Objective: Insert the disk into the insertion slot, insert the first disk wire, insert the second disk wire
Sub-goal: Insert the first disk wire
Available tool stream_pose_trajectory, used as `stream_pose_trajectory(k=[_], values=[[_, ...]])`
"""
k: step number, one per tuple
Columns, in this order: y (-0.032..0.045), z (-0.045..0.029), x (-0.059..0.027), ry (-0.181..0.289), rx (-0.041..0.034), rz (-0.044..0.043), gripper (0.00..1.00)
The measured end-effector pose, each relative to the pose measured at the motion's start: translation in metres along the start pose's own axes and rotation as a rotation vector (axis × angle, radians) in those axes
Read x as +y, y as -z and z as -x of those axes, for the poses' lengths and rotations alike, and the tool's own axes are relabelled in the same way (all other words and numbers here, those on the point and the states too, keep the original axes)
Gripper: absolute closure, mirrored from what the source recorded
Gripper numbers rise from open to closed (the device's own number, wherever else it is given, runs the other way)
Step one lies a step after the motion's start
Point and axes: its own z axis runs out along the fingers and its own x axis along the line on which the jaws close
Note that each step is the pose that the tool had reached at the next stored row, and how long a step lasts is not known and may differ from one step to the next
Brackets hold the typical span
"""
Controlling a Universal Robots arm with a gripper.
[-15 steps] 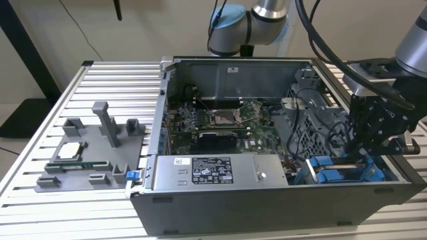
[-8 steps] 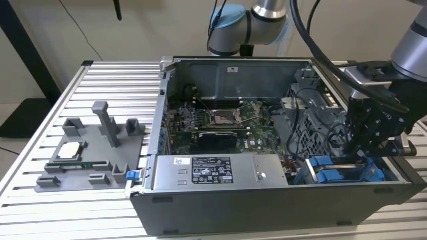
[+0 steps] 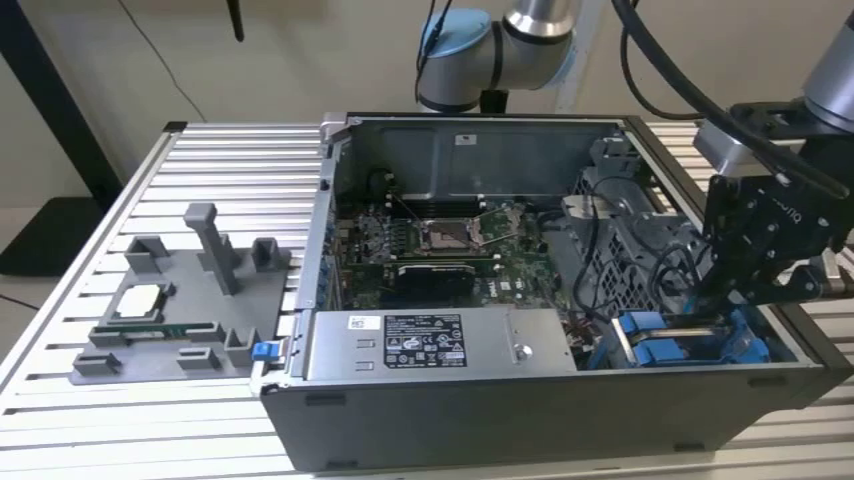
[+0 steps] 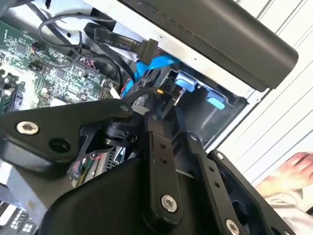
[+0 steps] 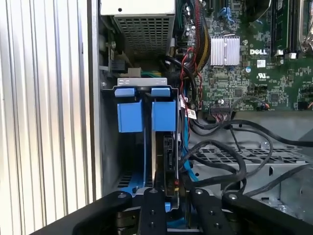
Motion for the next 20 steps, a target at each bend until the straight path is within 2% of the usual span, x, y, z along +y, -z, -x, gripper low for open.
stream_pose_trajectory(k=[9,20], values=[[0.0105,-0.0001,0.0001,0.0,0.0002,0.0,0.0],[0.0138,-0.0001,0.0002,0.0,0.0001,0.0,0.0]])
